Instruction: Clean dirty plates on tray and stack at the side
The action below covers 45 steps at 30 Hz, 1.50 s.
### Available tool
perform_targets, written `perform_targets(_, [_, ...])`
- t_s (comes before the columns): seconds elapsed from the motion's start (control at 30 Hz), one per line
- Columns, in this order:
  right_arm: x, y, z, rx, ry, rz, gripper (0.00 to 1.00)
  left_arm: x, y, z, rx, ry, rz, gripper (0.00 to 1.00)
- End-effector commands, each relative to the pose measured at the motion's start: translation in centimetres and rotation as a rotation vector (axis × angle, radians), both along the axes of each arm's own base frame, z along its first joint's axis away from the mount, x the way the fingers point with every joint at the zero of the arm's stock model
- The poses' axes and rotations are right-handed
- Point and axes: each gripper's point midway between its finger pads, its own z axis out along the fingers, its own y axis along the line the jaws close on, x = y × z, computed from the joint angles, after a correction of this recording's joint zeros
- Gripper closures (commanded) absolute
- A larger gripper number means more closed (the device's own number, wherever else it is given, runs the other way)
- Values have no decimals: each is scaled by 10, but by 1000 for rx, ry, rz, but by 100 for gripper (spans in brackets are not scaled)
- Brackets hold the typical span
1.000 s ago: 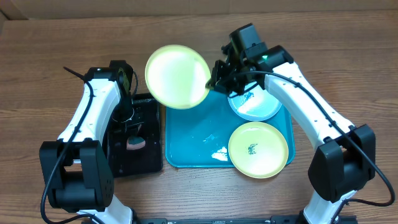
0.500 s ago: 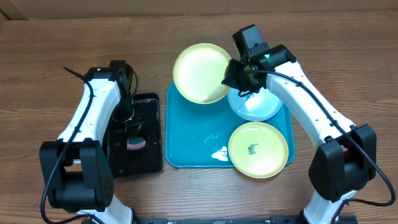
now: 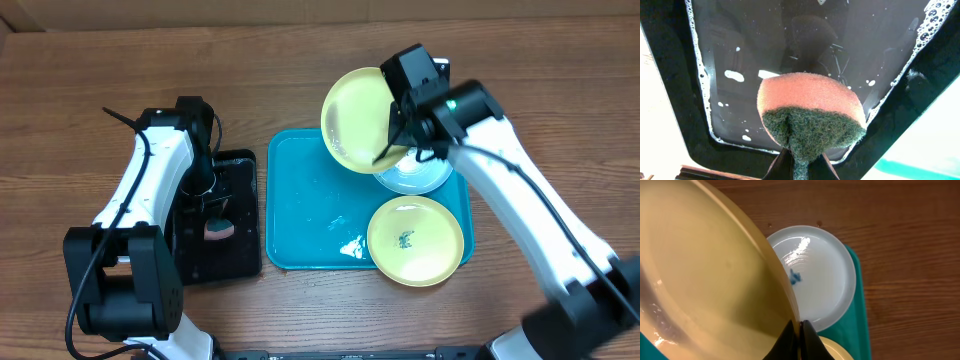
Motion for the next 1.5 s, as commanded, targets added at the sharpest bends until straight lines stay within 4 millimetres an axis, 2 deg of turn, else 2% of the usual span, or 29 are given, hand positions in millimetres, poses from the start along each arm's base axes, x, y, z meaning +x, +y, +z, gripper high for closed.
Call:
perform_targets(0.0, [-12,-1,33,-151,-91,71,96,-1,-1,-3,-16,11,-13,96])
perform_targets(0.17, [-27,1,34,-259,-80,102,96,-1,-1,-3,-16,10,-13,96])
perform_targets(0.33, [-27,0,35,-295,-79,132,96,-1,-1,-3,-17,10,-13,96])
perform_targets(0.53, [-27,7,38,-377,-78,247,96,2,-2,-4,-18,-3,-13,96])
perform_targets(0.77, [-35,39,44,-461,-120,409,96,4,-2,-4,-18,-11,-13,96])
perform_targets(0.93, [-32,50,33,-544,-117,430,96,4,-2,-4,-19,-11,-13,96])
perform_targets(1.2, [-12,54,9,-681,-108,402,96,6,-2,-4,-19,-19,-13,96])
perform_targets(1.3, [-8,55,9,-717,-125,396,96,7,-2,-4,-23,-22,-13,96])
perform_targets(1.47, [-10,62,23,-820,-179,417,96,7,-3,-4,-26,-21,-13,96])
